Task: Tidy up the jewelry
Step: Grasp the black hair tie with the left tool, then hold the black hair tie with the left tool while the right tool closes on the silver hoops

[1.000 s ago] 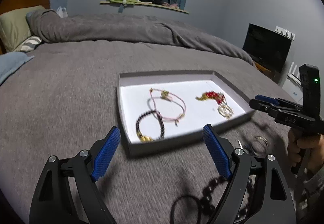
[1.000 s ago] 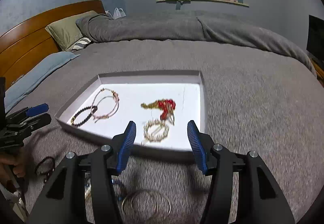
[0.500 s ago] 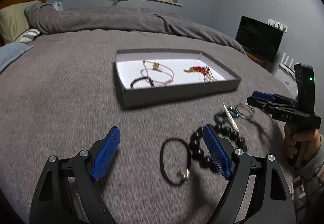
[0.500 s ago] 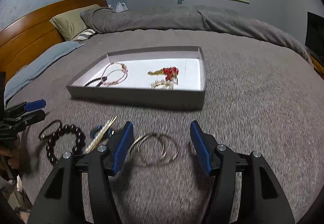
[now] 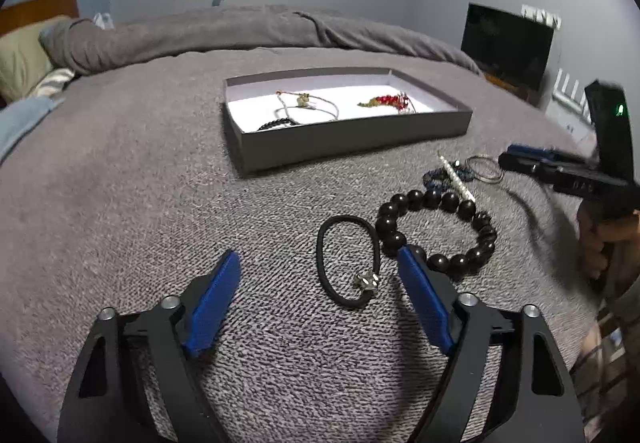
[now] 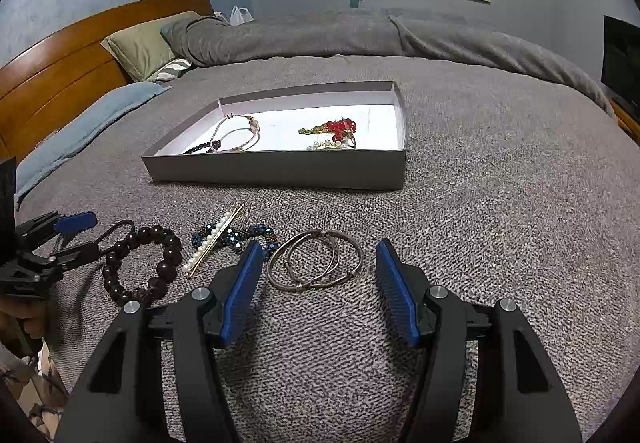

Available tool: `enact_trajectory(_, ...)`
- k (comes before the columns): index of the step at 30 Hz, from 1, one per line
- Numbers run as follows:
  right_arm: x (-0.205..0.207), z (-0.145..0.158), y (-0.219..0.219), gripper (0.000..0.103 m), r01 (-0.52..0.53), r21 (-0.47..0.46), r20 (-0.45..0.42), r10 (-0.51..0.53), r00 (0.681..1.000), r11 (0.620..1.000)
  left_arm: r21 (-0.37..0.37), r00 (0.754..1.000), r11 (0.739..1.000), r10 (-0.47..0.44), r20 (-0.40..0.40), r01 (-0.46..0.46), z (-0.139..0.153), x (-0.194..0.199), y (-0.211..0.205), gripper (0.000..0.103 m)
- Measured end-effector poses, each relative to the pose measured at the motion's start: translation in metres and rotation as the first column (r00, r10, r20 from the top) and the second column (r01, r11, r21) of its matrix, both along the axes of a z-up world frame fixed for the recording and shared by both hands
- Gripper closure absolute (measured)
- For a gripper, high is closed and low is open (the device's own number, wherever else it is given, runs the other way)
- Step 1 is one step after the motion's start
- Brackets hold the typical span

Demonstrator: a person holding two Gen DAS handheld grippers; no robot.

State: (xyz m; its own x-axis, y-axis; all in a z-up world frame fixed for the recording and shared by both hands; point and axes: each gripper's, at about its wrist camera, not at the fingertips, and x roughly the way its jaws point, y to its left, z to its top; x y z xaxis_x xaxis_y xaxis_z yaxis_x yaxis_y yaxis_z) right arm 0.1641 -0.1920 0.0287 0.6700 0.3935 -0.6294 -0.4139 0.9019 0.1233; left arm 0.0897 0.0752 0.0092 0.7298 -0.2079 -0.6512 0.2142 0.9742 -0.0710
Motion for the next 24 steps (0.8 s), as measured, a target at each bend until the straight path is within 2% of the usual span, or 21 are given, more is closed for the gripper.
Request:
enact_trajectory(3, -0.002, 0.001, -0.002, 0.044, 0.003, 0.008, 0.003, -0.003, 1.0, 1.0, 0.014, 1.0, 1.0, -0.014, 0.005, 0.014, -0.001, -0.001, -0.003, 0.029)
enact_trajectory(5, -0.004, 0.001, -0.003, 0.044, 0.005, 0.009, 0.006, -0.005, 1.0, 1.0, 0.027, 1.0, 0.999, -0.017, 0.007, 0.016, -0.001, -0.001, -0.005, 0.04)
enact_trajectory(8, -0.008, 0.001, -0.003, 0.044, 0.0, 0.012, 0.007, -0.001, 1.0, 1.0, 0.027, 1.0, 0.999, -0.021, -0.015, 0.021, -0.004, 0.003, -0.006, 0.047)
enact_trajectory(13, -0.014, 0.001, 0.004, 0.044, -0.023, -0.007, 0.012, 0.023, 1.0, 1.0, 0.08, 0.999, 0.996, -0.042, -0.021, 0.044, -0.008, 0.007, -0.017, 0.047)
enact_trajectory(15, -0.014, 0.0, 0.008, 0.044, -0.029, -0.026, 0.013, 0.029, 0.999, 0.999, 0.083, 0.999, 0.996, -0.039, -0.026, 0.041, -0.009, 0.009, -0.017, 0.057)
enact_trajectory(17, -0.013, -0.001, 0.01, 0.044, -0.032, -0.042, 0.011, 0.032, 0.999, 0.999, 0.083, 0.999, 0.996, -0.037, -0.027, 0.039, -0.008, 0.011, -0.016, 0.078)
enact_trajectory(19, -0.011, -0.002, 0.013, 0.044, -0.031, -0.067, 0.012, 0.032, 0.999, 0.997, 0.09, 1.0, 0.996, -0.011, -0.023, 0.013, -0.008, 0.014, -0.012, 0.09)
enact_trajectory(24, -0.008, -0.004, 0.019, 0.044, -0.042, -0.128, 0.013, 0.044, 0.999, 0.991, 0.004, 0.998, 0.999, 0.05, -0.038, -0.05, -0.006, 0.019, 0.012, 0.09)
